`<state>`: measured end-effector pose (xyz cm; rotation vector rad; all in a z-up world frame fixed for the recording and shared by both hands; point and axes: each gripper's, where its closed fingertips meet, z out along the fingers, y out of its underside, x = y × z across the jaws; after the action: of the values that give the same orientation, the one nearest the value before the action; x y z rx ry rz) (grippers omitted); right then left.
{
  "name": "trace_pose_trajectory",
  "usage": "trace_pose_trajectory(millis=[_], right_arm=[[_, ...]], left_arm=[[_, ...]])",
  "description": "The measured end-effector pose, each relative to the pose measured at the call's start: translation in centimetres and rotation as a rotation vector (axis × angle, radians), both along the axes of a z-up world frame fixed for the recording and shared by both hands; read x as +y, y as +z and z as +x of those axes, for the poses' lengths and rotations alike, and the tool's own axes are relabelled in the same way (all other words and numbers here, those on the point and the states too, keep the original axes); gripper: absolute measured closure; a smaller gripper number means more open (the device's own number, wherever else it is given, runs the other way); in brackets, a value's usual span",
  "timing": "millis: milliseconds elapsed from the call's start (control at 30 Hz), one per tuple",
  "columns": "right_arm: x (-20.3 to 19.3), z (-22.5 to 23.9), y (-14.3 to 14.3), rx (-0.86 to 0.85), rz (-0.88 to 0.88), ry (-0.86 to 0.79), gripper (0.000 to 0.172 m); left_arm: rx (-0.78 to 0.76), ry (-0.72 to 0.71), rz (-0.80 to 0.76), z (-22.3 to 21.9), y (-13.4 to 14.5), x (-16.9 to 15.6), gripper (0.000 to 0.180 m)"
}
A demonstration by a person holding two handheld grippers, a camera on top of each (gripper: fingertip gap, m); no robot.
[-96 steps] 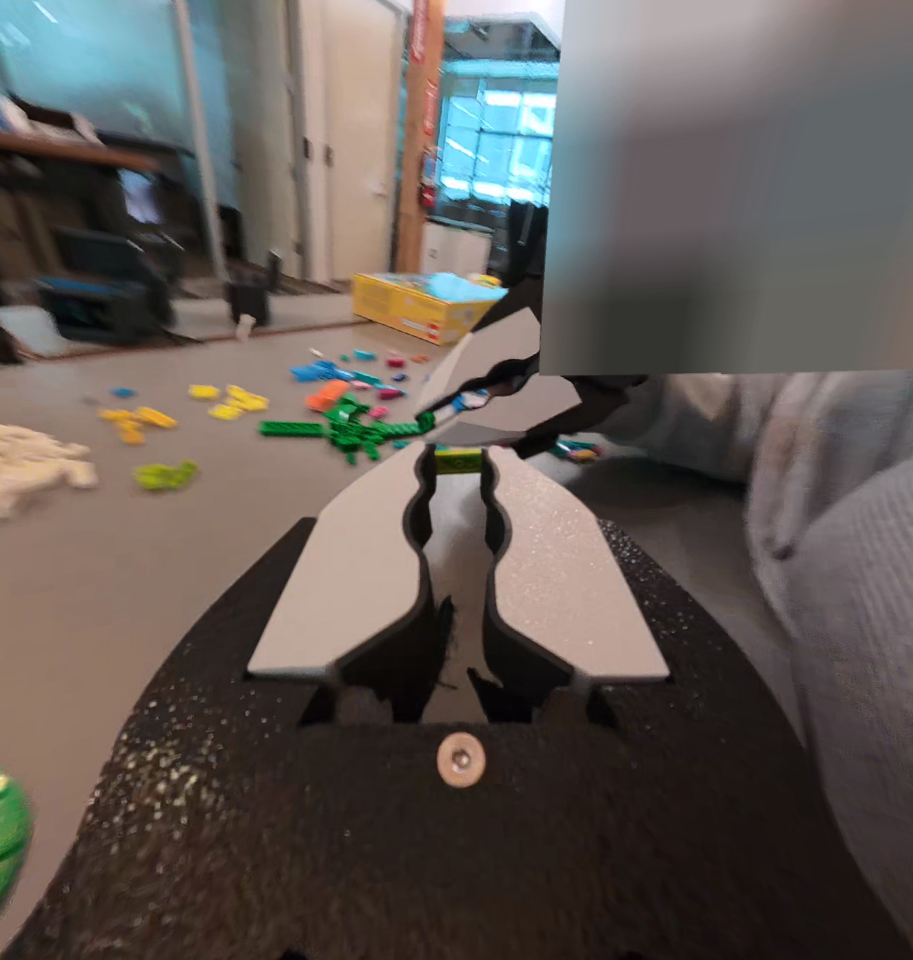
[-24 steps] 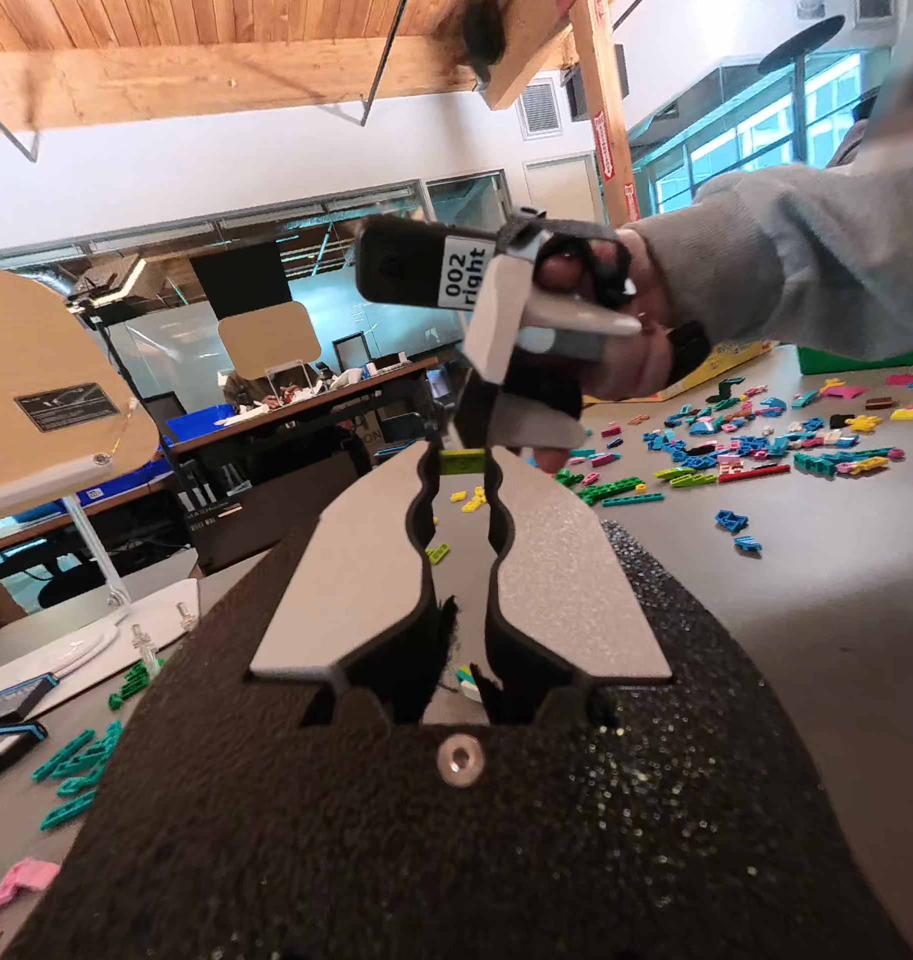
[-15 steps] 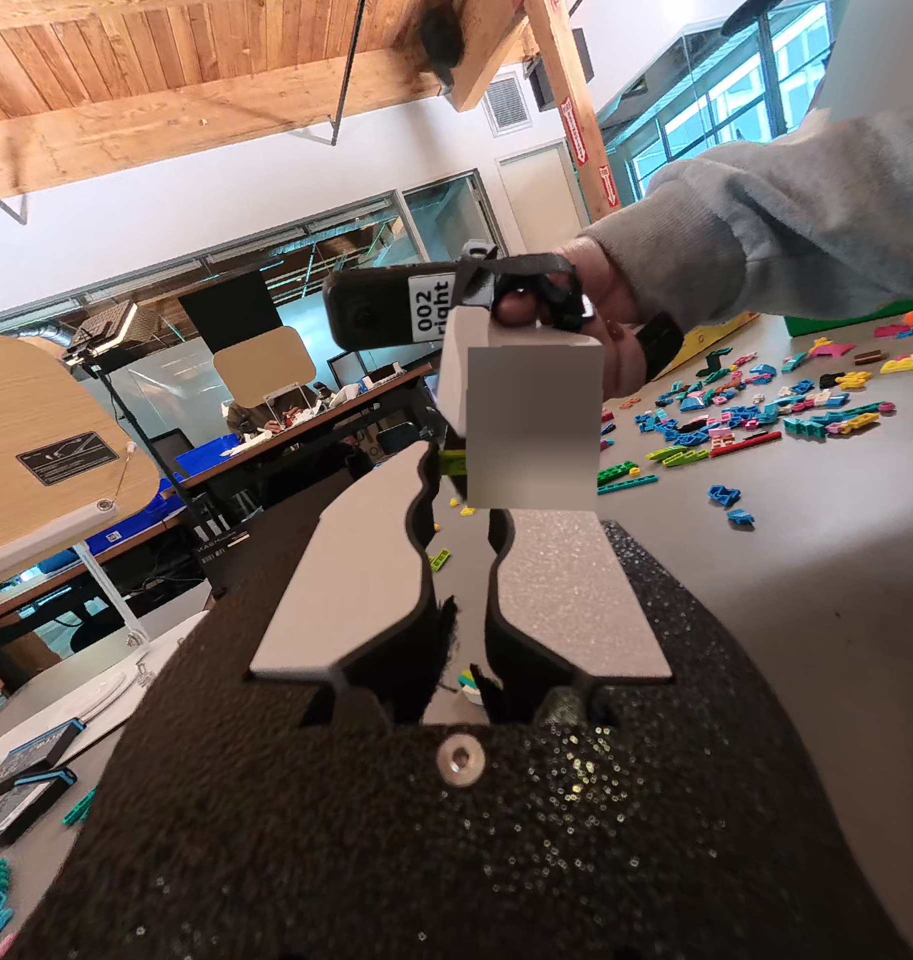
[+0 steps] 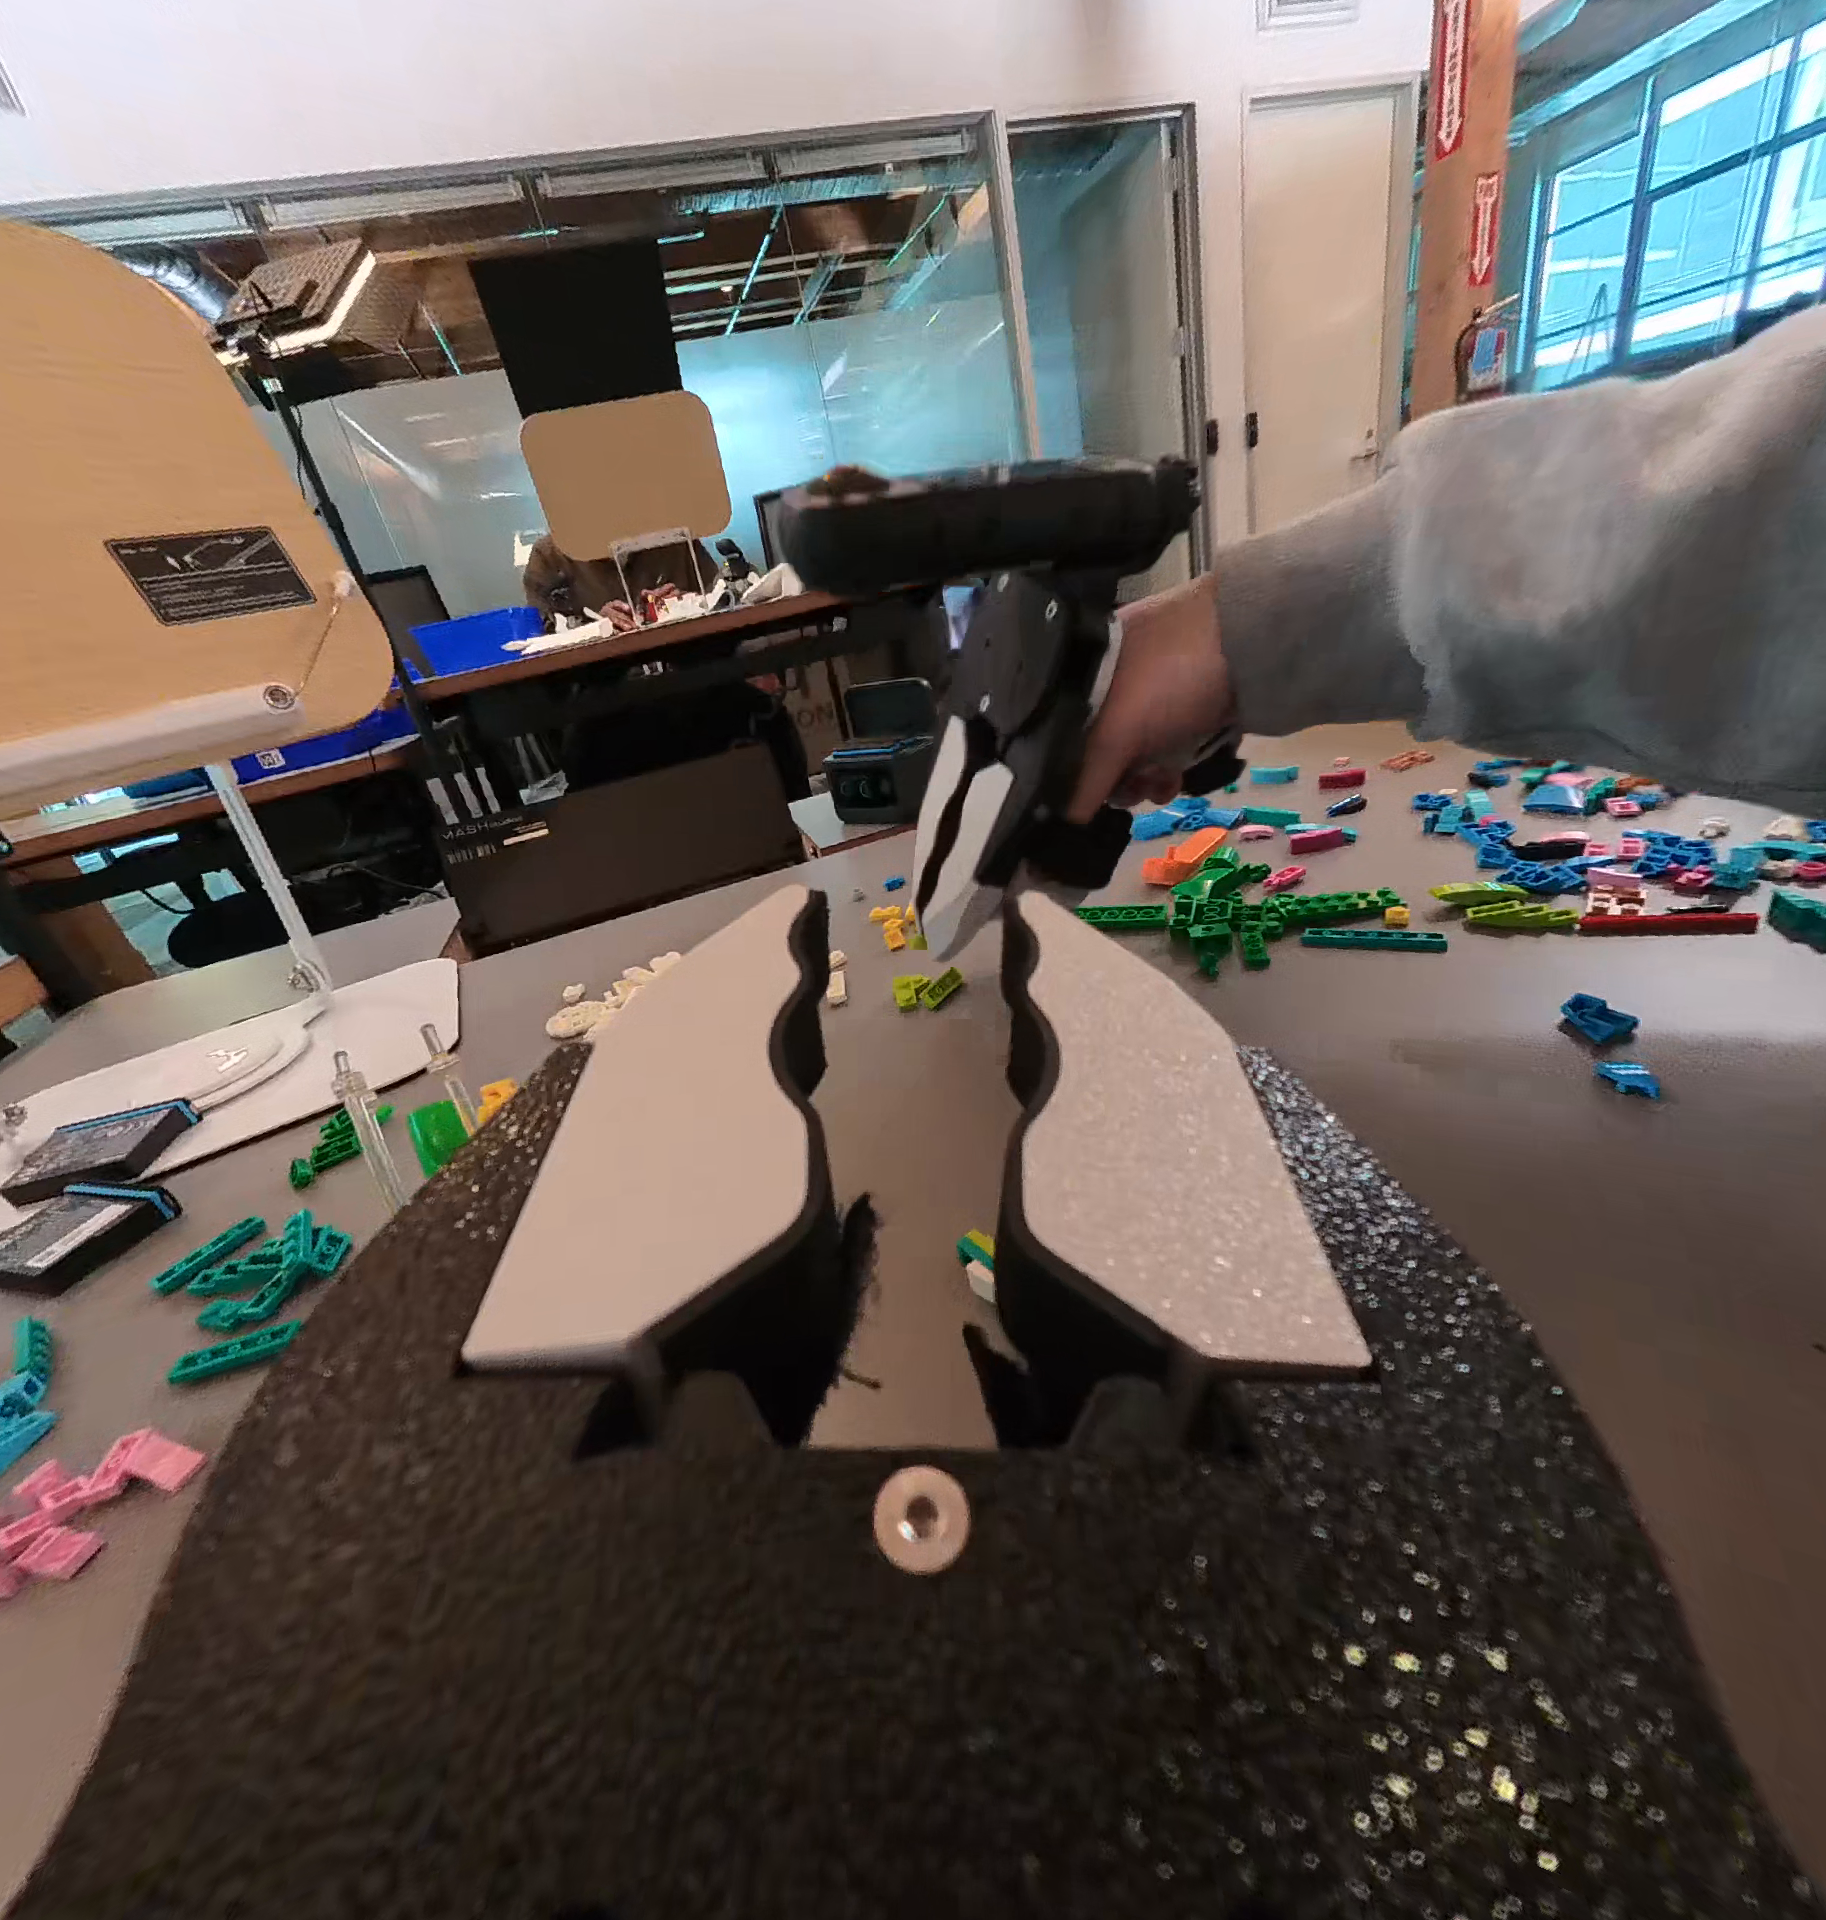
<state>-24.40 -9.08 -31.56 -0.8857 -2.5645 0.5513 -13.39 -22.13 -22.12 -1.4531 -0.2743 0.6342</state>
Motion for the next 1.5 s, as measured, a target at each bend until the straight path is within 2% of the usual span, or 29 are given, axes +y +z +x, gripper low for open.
trace_pose_trajectory(millis=[167,433,500,567,700,933,1033,1133,1300,1333,1400,1500], right_arm=[[-0.5,-0.6,-1.1,-0.026,0.031,0.034,0.165],[-0.7,0.0,1.1,0.019,-0.029,0.036,0.152],[-2.8,1.8,1.8,-0.025,-0.133,0.108,0.150],[-6.7,5.1,2.5,-0.089,-0.278,0.241,0.147],[-11.8,9.8,1.7,-0.087,-0.309,0.462,0.138],[-13.1,10.5,-1.1,-0.116,-0.244,0.466,0.132],[-13.4,10.3,-1.5,-0.105,-0.229,0.460,0.146],[-13.6,10.2,-0.3,0.045,-0.207,0.506,0.149],[-13.2,10.9,4.2,0.524,-0.099,0.619,0.149],[-13.0,11.4,4.8,0.593,-0.066,0.642,0.149],[-12.6,12.2,5.5,0.688,0.002,0.673,0.149],[-12.4,13.3,6.2,0.777,0.066,0.703,0.149]], left_arm=[[-0.030,0.042,0.004,-0.7,-0.1,-0.5,0.148],[-0.118,0.082,0.169,-2.3,1.0,-2.7,0.156],[-0.125,0.074,0.227,-2.5,1.5,-3.3,0.158],[-0.124,0.082,0.259,-2.7,1.8,-3.9,0.159],[-0.137,0.090,0.264,-3.2,1.7,-4.4,0.161],[-0.124,0.079,0.241,-3.0,1.6,-4.1,0.164],[-0.125,0.050,0.228,-2.7,1.5,-3.7,0.164],[-0.199,-0.091,0.201,-1.6,0.9,-2.2,0.163],[-0.629,-0.368,0.107,0.0,-1.8,0.8,0.145],[-0.686,-0.431,0.075,0.6,-2.1,1.3,0.146],[-0.751,-0.517,0.015,1.7,-2.7,2.0,0.149],[-0.788,-0.538,-0.045,2.4,-3.6,2.5,0.151]])
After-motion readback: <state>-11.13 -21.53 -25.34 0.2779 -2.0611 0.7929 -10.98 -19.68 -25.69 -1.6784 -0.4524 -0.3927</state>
